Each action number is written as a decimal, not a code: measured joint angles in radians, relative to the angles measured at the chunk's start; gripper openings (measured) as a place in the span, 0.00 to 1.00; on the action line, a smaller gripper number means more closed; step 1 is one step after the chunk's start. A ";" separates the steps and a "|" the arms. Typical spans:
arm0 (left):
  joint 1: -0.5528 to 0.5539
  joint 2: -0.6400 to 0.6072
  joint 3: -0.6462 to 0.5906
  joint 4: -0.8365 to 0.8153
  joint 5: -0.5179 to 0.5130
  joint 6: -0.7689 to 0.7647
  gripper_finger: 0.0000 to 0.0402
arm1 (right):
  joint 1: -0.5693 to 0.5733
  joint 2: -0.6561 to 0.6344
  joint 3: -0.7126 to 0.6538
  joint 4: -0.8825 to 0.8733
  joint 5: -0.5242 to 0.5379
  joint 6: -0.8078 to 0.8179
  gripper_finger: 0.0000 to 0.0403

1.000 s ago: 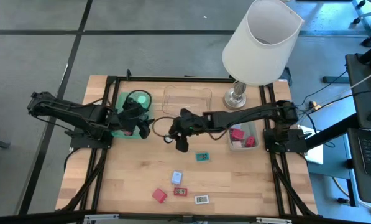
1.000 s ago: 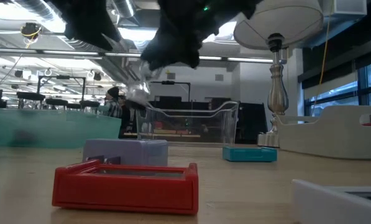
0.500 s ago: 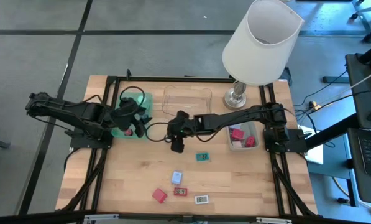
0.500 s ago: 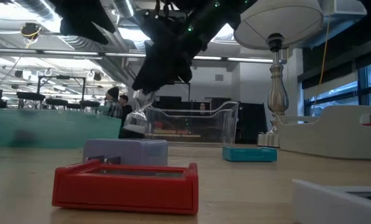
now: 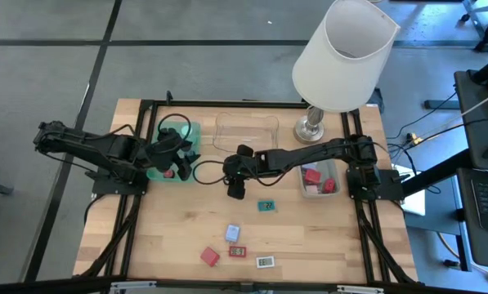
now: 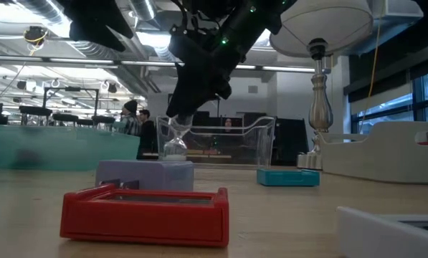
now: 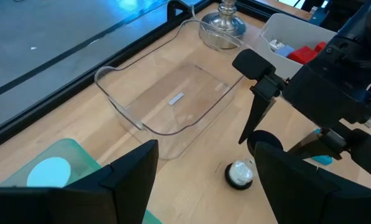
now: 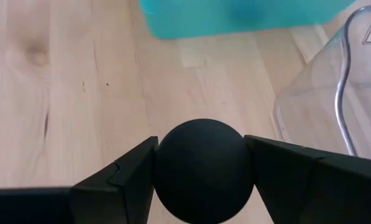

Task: Pick & Place Office items
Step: Put the black and white hourglass into the green bin

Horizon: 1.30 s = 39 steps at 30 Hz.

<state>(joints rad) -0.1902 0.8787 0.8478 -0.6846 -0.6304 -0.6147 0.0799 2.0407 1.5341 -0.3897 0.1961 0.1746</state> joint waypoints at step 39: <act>0.000 0.250 -0.034 0.224 0.255 0.267 0.66 | 0.076 -0.319 0.010 -0.483 0.032 -0.081 0.69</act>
<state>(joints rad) -0.1905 1.1286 0.8143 -0.4610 -0.3750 -0.3480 0.1558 1.7220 1.5436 -0.8724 0.2283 0.0936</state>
